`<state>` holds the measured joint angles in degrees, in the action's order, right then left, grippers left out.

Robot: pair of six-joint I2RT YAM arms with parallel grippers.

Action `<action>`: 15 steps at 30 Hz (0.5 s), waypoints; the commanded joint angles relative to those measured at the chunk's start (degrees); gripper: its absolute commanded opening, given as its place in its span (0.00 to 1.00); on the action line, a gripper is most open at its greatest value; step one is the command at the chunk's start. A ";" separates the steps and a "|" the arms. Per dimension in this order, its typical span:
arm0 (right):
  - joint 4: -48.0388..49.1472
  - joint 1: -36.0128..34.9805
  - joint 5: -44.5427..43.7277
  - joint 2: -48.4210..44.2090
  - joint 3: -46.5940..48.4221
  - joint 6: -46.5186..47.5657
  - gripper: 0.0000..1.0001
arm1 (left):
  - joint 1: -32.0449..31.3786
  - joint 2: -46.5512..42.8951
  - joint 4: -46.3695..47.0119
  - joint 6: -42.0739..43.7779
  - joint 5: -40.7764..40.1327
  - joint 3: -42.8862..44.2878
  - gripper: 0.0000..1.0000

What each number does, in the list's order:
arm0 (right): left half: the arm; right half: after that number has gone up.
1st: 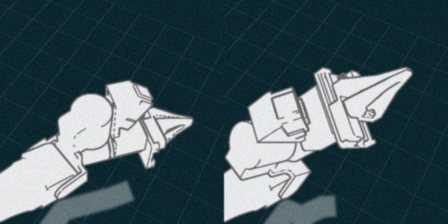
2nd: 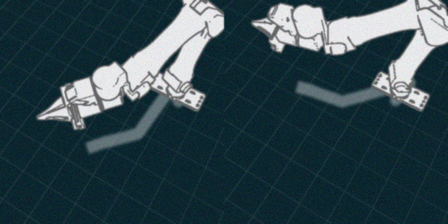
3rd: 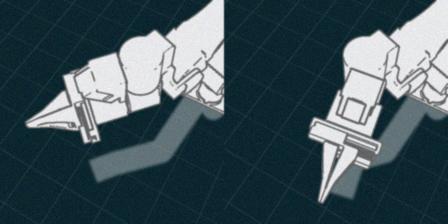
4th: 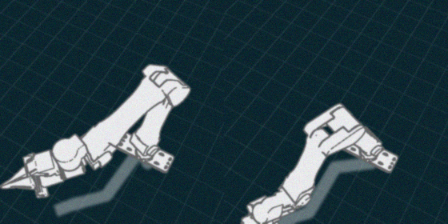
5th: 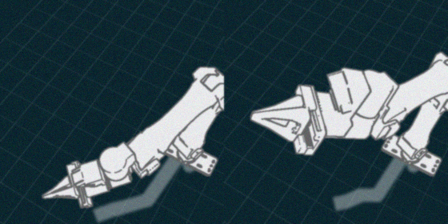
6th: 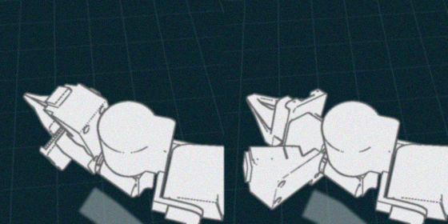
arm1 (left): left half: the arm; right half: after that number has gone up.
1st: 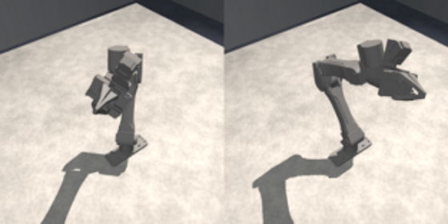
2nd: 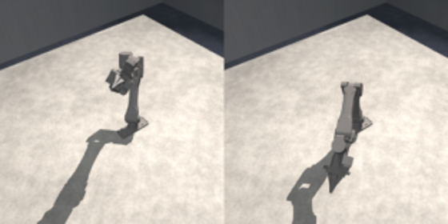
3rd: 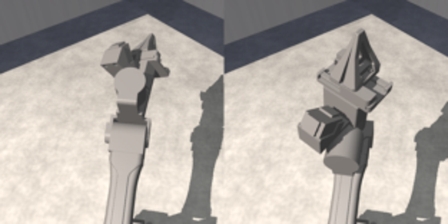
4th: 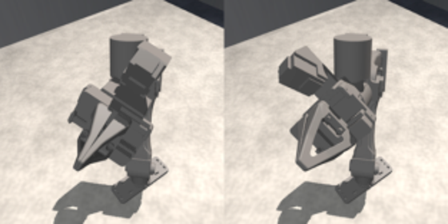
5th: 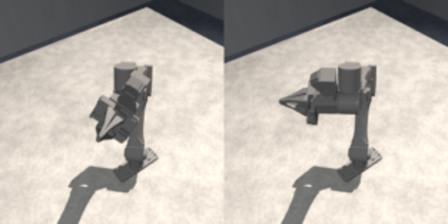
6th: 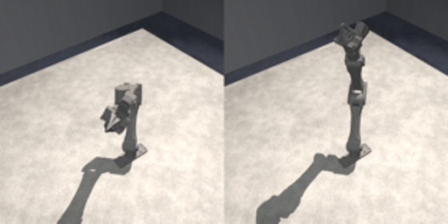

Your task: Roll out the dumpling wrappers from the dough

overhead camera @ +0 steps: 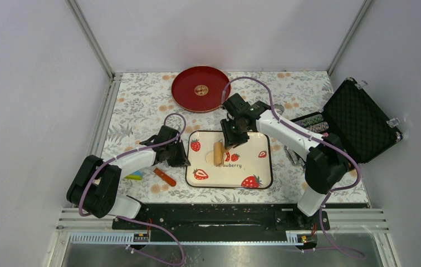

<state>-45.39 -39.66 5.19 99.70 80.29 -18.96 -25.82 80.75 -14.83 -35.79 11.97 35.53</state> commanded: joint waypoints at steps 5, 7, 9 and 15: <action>-13.61 3.04 -24.04 7.06 -7.50 4.67 0.00 | -0.46 1.91 -1.80 1.24 -3.40 -0.81 0.00; -13.65 3.06 -24.31 7.06 -7.68 4.49 0.00 | -0.45 1.89 -1.71 1.20 -3.35 -0.83 0.00; -13.82 3.13 -24.43 7.25 -7.70 4.40 0.00 | -0.43 1.86 -1.78 1.20 -3.40 -0.82 0.00; -14.22 3.16 -25.63 7.25 -7.95 4.28 0.00 | -0.46 1.91 -1.80 1.22 -3.36 -0.85 0.00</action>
<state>-45.01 -39.46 5.06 99.61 79.64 -19.51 -25.82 80.75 -14.83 -35.79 11.97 35.53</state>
